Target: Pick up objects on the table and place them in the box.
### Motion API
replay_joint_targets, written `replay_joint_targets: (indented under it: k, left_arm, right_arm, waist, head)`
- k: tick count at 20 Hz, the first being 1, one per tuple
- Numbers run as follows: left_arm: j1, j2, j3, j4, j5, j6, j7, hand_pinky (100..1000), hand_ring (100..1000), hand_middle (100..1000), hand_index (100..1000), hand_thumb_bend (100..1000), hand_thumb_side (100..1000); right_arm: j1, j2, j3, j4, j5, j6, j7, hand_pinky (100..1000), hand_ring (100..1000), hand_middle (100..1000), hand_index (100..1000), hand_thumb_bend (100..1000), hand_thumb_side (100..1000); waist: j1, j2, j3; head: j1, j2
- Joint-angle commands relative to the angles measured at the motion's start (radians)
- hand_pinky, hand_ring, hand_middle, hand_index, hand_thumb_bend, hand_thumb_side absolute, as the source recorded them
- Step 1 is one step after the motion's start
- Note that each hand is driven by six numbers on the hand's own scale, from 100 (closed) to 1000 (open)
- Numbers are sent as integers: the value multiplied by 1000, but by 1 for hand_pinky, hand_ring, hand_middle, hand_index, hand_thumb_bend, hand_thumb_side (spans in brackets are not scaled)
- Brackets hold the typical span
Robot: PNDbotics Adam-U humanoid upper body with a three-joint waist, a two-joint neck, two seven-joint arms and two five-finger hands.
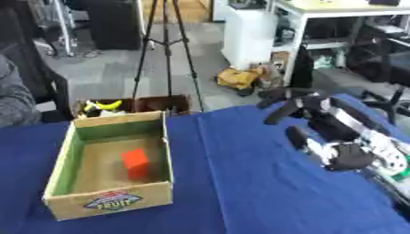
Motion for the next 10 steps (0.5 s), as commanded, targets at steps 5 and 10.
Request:
replay_joint_targets:
  k: [5, 10]
  left_arm:
    - [17, 27, 31, 0, -10, -3, 64, 563, 646, 583, 667, 187, 997]
    - [29, 24, 31, 4, -10, -1, 89, 560, 636, 577, 661, 161, 998]
  right_arm:
    - [88, 112, -72, -25, -44, -2, 2, 658, 947, 727, 644, 100, 705]
    - [129, 189, -79, -25, -37, 37, 7, 622, 932, 707, 629, 100, 757]
  waist:
    - [7, -21, -27]
    - [10, -24, -30]
  head:
    - [32, 7]
    - [54, 17]
